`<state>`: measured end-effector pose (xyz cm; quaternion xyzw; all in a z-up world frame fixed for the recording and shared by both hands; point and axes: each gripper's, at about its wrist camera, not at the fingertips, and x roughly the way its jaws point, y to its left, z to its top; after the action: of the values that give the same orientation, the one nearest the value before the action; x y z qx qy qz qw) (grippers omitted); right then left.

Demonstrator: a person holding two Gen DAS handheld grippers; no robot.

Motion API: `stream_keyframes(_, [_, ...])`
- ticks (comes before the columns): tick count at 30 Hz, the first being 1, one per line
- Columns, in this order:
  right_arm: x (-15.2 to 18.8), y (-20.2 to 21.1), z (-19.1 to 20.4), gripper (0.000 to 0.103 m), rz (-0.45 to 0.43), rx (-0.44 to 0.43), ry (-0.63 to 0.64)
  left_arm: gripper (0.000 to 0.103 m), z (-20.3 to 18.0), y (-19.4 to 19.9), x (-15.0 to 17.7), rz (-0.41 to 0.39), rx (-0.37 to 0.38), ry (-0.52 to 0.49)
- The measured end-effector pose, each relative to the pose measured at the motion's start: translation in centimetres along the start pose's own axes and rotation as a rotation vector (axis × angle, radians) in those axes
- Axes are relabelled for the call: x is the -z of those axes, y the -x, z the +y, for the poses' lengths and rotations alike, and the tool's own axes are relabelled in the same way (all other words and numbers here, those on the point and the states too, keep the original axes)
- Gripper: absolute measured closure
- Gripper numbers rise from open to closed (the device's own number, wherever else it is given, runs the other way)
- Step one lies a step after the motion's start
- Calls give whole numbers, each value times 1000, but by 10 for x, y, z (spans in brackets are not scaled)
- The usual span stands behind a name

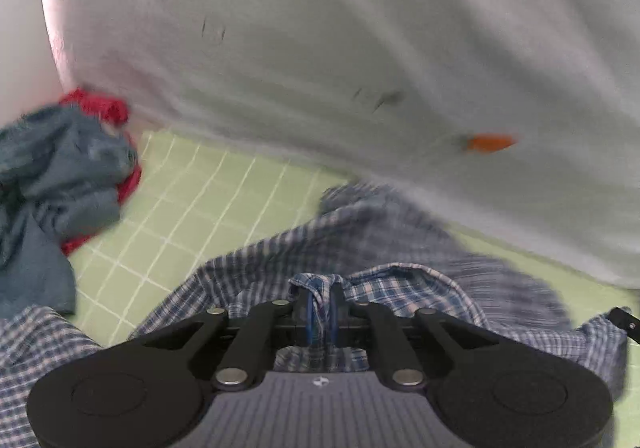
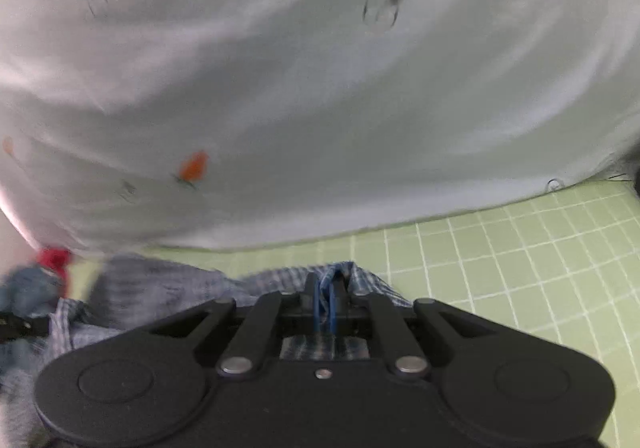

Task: Fold clothes
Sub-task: 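Lift the checked shirt with both grippers and flip it over, then lower the shirt onto the mat and open both grippers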

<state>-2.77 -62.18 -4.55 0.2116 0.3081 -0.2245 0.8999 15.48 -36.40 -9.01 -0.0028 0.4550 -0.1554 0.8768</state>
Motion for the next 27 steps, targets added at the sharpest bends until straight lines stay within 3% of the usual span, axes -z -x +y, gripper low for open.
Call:
stream_keyframes(1, [4,-14,-1,95,47,13,-3,84,1,-14,-1,27,-23,7])
stream_keyframes(3, [11,-43,-3,92,145,38,-10,67,4,-29,-1,62,-60,17])
stream_keyframes(4, [16,-41,-4,85,143,50,-14,62,5,-29,0,65,-71,24])
stream_keyframes(5, [20,-39,-5,70,139,62,-18,52,4,-20,4,52,-73,36])
stream_keyframes(6, [23,-32,-5,63,123,74,-19,41,3,-11,7,39,-76,48])
stream_keyframes(8, [30,-14,-1,42,82,116,-18,33,1,7,13,13,-81,72])
stream_keyframes(11, [39,17,10,25,17,159,-15,27,-4,34,22,-25,-93,99])
stream_keyframes(12, [44,26,15,23,1,156,-18,26,-12,39,25,-34,-110,85])
stream_keyframes(14, [51,35,28,23,-11,125,-19,26,-29,50,31,-49,-126,54])
stream_keyframes(16, [62,33,43,23,14,78,-3,26,-45,54,40,-44,-64,11])
stream_keyframes(20, [78,21,57,33,105,-8,0,46,-73,56,50,-3,61,-57])
stream_keyframes(24, [88,20,61,33,130,2,34,61,-96,47,61,36,83,-130])
stream_keyframes(27, [95,18,63,35,149,23,70,62,-106,34,70,92,67,-163])
